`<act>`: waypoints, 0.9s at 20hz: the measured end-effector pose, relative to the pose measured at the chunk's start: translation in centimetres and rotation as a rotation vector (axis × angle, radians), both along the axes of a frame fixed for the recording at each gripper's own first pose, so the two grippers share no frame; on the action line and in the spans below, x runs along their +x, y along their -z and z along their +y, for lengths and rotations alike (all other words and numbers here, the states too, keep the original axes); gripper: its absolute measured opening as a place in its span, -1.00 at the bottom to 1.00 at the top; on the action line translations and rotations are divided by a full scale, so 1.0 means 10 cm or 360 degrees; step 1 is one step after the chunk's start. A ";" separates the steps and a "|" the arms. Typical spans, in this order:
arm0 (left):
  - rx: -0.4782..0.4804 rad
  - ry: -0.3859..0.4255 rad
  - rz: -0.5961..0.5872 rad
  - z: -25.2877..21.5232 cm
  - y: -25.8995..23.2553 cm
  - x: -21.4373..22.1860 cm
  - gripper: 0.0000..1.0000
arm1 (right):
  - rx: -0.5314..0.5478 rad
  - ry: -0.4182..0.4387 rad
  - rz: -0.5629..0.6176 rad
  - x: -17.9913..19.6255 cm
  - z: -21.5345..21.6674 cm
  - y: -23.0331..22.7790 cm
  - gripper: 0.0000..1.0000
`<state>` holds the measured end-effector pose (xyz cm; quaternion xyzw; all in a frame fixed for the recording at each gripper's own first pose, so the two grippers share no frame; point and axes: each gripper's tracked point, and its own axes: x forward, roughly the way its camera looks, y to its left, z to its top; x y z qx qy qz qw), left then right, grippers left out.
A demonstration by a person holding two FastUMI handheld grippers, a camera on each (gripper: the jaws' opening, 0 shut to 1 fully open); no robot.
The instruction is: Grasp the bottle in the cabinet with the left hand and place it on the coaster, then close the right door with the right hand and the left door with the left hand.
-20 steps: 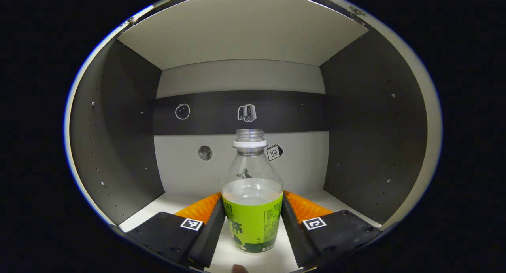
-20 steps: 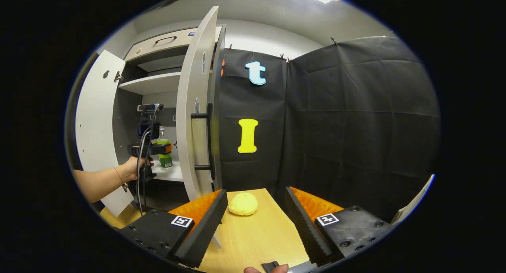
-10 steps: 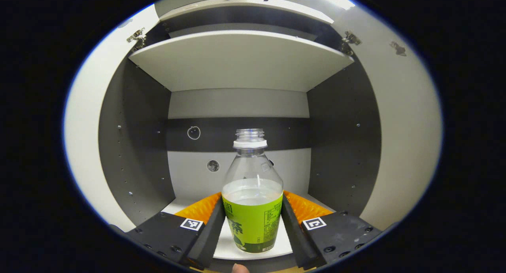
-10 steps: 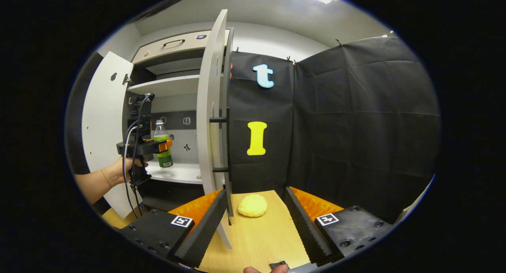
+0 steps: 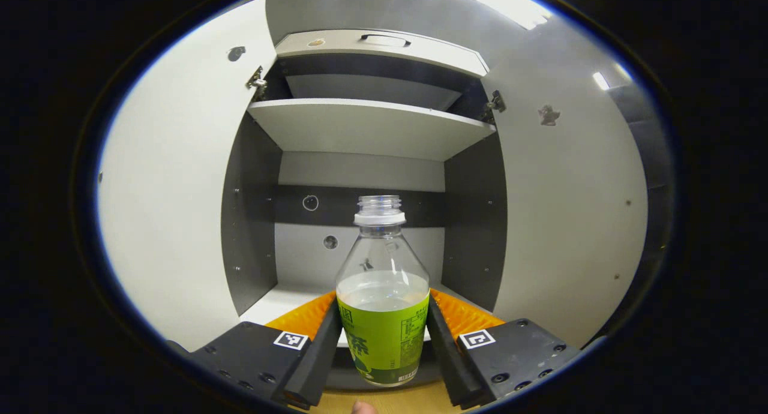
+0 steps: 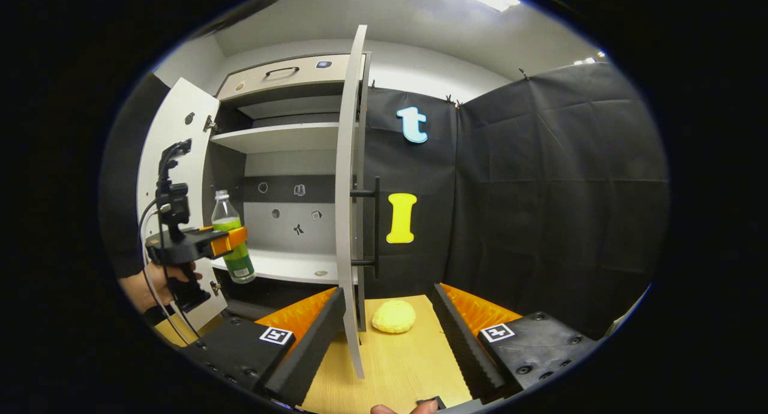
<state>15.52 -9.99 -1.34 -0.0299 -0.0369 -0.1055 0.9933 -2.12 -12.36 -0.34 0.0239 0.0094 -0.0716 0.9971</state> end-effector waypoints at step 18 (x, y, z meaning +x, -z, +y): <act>0.0129 0.0253 0.0149 -0.35 2.03 -1.68 0.53 | -0.0041 -0.0099 -0.0066 -0.14 0.28 -0.06 0.94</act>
